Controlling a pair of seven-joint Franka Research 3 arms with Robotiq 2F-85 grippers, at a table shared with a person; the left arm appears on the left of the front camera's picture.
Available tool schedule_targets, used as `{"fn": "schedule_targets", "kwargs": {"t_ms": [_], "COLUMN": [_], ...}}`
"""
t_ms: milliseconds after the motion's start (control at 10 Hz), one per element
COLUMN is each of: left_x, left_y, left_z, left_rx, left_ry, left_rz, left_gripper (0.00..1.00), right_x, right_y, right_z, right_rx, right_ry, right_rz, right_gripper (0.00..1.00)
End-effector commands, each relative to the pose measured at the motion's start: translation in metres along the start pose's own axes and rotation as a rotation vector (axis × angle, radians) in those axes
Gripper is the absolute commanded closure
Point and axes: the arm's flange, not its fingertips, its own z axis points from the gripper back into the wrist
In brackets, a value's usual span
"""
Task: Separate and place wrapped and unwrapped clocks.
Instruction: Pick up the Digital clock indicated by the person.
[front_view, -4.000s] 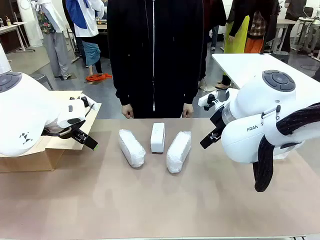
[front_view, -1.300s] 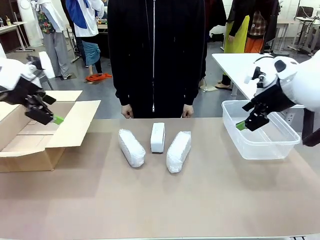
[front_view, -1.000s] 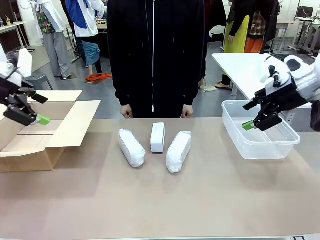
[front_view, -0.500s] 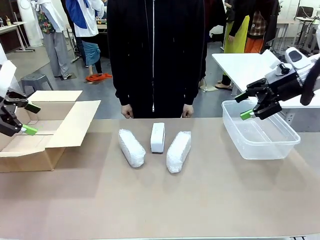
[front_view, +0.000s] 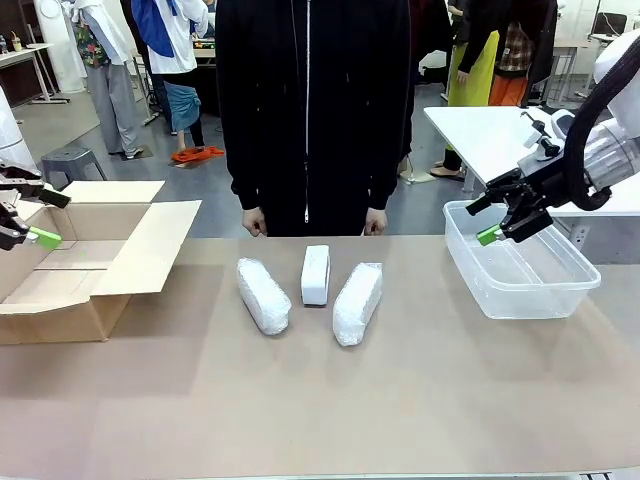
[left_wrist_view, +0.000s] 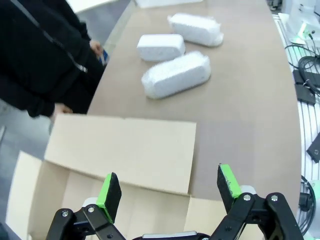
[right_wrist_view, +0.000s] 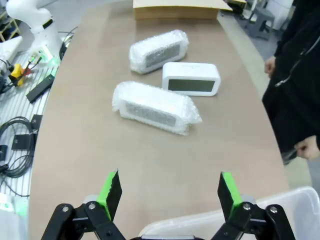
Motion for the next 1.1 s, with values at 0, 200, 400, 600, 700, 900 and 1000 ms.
{"fn": "schedule_targets", "kwargs": {"t_ms": [0, 200, 400, 600, 700, 900, 1000], "left_x": [0.0052, 0.0052, 0.0052, 0.0052, 0.0052, 0.0052, 0.0052], "left_y": [-0.0097, -0.0097, -0.0097, -0.0097, -0.0097, -0.0097, -0.0097], "left_z": [0.0037, 0.0037, 0.0037, 0.0037, 0.0037, 0.0037, 0.0037], "left_rx": [0.000, 0.000, 0.000, 0.000, 0.000, 0.000, 0.000], "left_ry": [-0.038, -0.038, -0.038, -0.038, -0.038, -0.038, -0.038], "left_rz": [-0.073, -0.073, -0.073, -0.073, -0.073, -0.073, -0.073], "left_gripper": [0.00, 0.00, 0.00, 0.00, 0.00, 0.00, 0.00], "right_x": [0.0016, 0.0016, 0.0016, 0.0016, 0.0016, 0.0016, 0.0016], "right_y": [0.0009, 0.0009, 0.0009, 0.0009, 0.0009, 0.0009, 0.0009], "right_z": [-0.0060, -0.0060, -0.0060, -0.0060, -0.0060, -0.0060, -0.0060], "right_rx": [0.012, 0.012, 0.012, 0.012, 0.012, 0.012, 0.012], "right_ry": [-0.007, -0.007, -0.007, -0.007, -0.007, -0.007, -0.007], "right_rz": [0.003, 0.003, 0.003, 0.003, 0.003, 0.003, 0.003], "right_gripper": [0.00, 0.00, 0.00, 0.00, 0.00, 0.00, 0.00]}}
